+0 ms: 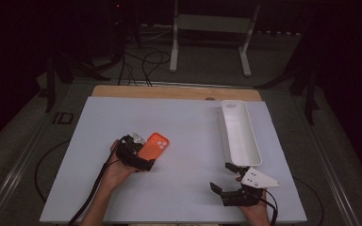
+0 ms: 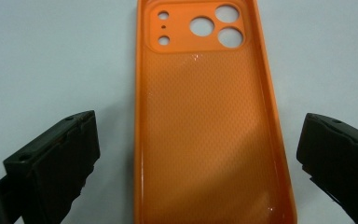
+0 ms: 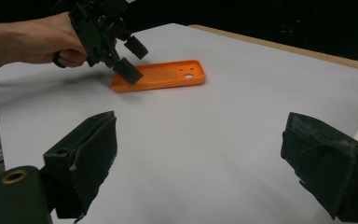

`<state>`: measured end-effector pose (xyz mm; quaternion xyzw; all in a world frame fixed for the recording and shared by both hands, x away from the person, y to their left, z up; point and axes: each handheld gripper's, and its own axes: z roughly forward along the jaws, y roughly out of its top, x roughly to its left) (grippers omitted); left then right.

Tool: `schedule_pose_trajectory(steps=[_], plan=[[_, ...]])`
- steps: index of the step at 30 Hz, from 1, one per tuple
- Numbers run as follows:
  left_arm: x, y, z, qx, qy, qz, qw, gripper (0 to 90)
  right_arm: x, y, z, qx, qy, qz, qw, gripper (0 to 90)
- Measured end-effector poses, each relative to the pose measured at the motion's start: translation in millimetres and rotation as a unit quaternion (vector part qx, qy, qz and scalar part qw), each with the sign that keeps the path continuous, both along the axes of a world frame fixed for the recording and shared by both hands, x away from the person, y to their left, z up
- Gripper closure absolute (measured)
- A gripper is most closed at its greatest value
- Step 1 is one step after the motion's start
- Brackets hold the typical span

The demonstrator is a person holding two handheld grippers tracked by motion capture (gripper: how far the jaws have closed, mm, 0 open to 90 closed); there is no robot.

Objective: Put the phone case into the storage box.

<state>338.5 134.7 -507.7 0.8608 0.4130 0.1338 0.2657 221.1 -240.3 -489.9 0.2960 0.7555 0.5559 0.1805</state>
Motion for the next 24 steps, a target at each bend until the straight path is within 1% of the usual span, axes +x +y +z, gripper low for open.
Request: schedule_pose_trajectory(steps=[8, 13, 18, 24], plan=[[-0.6, -0.8, -5.4, 0.004, 0.009, -0.003, 0.9999, 0.3, -0.6, -0.7, 0.5, 0.003, 0.002, -0.003, 1.0, 10.5], [-1.8, 0.0, -9.3, 0.009, 0.015, -0.004, 0.9998, 2.7, -0.4, -0.6, 0.4, 0.002, 0.001, -0.003, 1.0, 10.6], [-2.5, 2.0, -9.7, 0.002, 0.019, -0.001, 0.9998, 3.6, -0.2, -0.4, 0.1, 0.001, 0.001, -0.002, 1.0, 10.6], [-4.3, 1.9, -8.7, 0.006, 0.021, -0.001, 0.9998, 6.3, -0.1, -0.5, 0.1, 0.002, 0.001, -0.002, 1.0, 10.6]])
